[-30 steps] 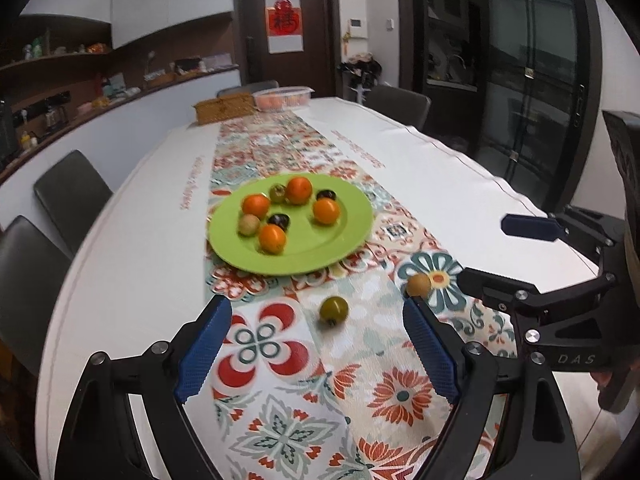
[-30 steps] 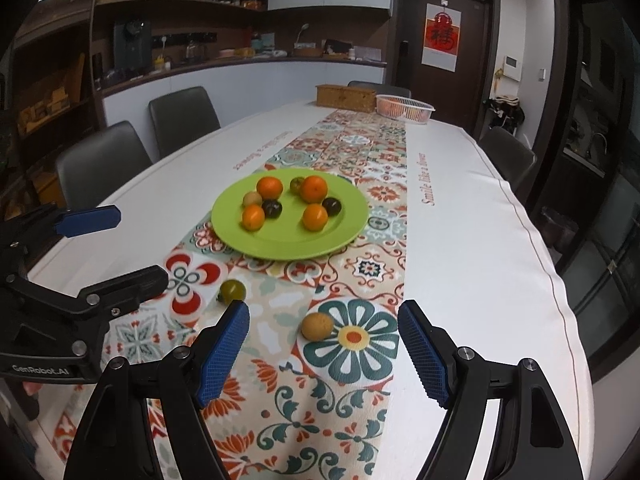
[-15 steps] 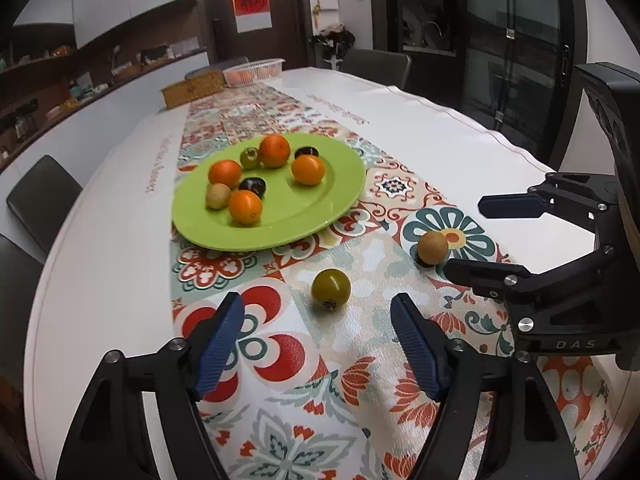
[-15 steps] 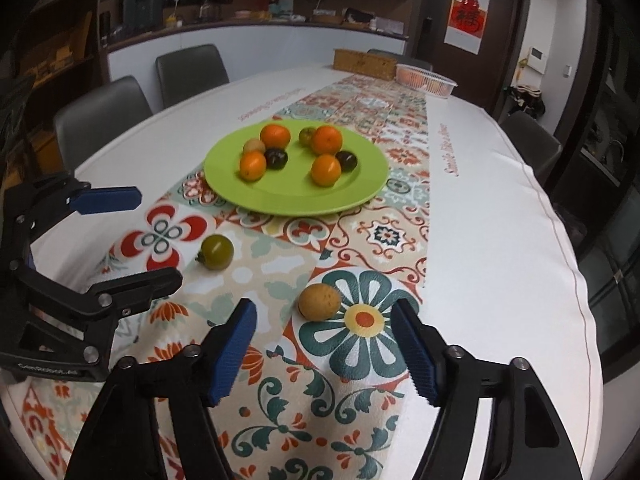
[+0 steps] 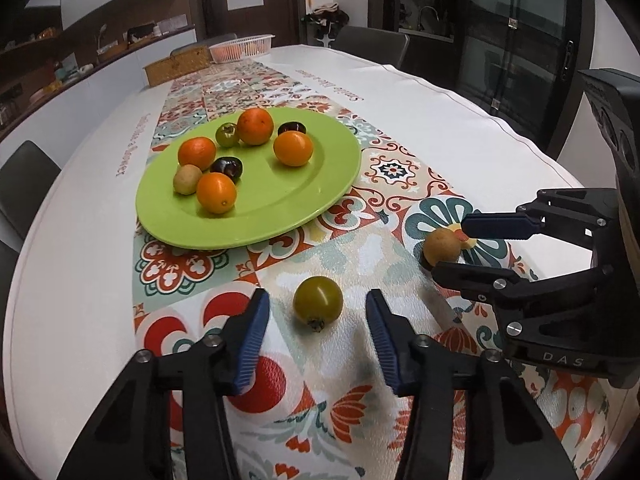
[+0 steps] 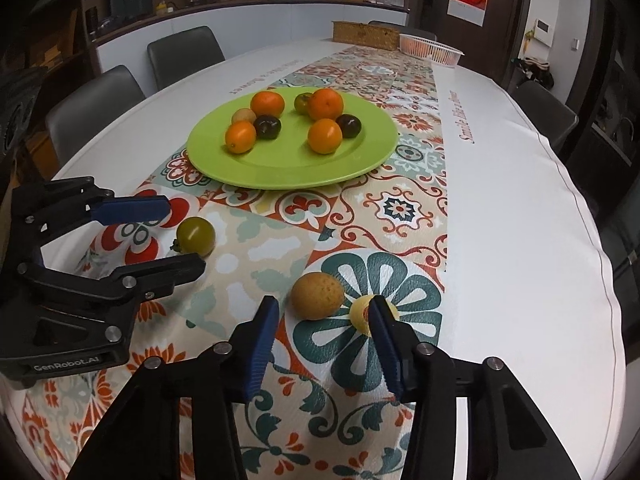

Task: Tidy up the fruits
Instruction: 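Grasp the green-yellow fruit with the left gripper while the right gripper grasps the tan fruit, then carry the green-yellow and tan fruits with both grippers over the green plate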

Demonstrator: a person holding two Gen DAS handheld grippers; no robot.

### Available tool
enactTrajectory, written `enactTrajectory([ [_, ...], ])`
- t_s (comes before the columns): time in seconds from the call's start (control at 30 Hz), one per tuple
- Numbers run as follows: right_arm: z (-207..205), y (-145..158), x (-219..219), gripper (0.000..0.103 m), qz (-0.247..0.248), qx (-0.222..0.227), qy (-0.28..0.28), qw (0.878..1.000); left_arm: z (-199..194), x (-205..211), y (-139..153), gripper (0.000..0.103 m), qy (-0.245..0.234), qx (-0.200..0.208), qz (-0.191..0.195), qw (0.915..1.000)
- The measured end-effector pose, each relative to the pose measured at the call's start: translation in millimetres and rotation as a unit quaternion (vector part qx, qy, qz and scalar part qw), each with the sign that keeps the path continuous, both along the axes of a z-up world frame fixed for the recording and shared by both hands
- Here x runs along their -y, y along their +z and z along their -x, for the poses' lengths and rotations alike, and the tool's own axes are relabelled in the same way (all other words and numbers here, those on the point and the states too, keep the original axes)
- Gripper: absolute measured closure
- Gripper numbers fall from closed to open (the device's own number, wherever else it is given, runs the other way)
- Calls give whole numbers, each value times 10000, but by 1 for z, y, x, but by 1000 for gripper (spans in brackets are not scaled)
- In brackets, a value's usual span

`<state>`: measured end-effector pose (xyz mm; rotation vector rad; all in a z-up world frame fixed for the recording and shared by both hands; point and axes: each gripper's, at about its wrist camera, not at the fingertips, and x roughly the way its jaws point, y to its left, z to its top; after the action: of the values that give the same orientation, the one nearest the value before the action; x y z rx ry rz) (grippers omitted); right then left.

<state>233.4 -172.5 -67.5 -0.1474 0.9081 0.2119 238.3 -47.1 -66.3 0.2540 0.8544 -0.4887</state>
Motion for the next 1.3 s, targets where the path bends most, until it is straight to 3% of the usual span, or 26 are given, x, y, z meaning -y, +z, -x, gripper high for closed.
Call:
enactTrajectory([
  [0.33,-8,-4,1,72,-222,-169,-22,9996,-6,3,-7,76,16,-208,2,9998],
  [0.77,3,10,-5,73,-197,36,44,9998,4,-1,7,76,102,-143,161,9997],
  [1.3,32,48,-11,73,-394,470,146,9980,40,-6,47,76,269,283,235,9990],
])
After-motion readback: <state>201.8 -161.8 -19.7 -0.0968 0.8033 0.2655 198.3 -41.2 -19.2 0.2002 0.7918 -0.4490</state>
